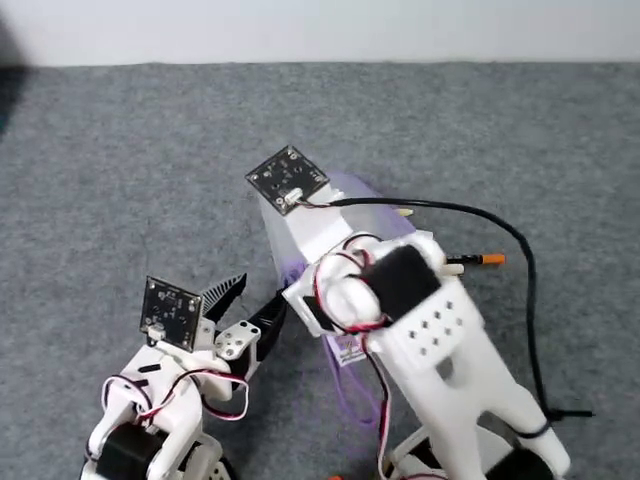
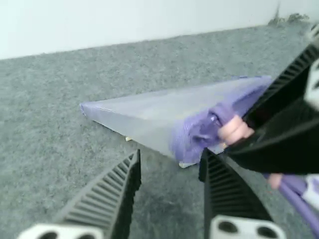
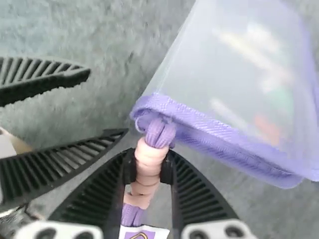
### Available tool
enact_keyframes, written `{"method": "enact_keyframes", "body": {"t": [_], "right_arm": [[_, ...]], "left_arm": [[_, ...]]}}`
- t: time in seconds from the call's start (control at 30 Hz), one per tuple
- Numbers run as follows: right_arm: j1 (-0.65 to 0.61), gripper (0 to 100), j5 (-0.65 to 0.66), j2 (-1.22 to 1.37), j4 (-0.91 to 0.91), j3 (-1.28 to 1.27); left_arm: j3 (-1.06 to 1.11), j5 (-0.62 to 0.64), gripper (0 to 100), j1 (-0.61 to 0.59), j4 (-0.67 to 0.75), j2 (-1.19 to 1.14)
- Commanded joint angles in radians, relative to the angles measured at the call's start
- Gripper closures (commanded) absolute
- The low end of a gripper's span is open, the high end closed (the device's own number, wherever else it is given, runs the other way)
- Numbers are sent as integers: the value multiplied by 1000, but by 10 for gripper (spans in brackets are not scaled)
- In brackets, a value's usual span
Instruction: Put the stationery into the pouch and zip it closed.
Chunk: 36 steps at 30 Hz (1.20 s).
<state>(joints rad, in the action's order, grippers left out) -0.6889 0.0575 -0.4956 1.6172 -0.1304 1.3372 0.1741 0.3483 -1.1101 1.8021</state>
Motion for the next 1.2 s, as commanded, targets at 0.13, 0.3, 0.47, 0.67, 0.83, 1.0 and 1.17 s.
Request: {"method": "enact_keyframes", "body": {"t": [0.13,0.3,0.47,0.67,0.83,1.0,1.17], "right_arm": [[-51,991,71,-84,-61,55],[-97,991,71,-85,-47,52],[-96,991,72,-85,8,51],[-99,991,71,-87,24,54],[-96,991,71,-87,24,51],[-101,991,71,-87,24,52],[-102,991,71,-88,19,55]], "left_arm": [[-79,-15,815,-2,52,-3],[-77,-14,816,-3,83,-3],[-77,-14,816,-5,75,0],[-76,-14,816,-5,74,-2],[-81,-15,816,-87,78,0],[-76,-17,816,-127,75,-2],[-74,-15,816,-127,103,-3]]}}
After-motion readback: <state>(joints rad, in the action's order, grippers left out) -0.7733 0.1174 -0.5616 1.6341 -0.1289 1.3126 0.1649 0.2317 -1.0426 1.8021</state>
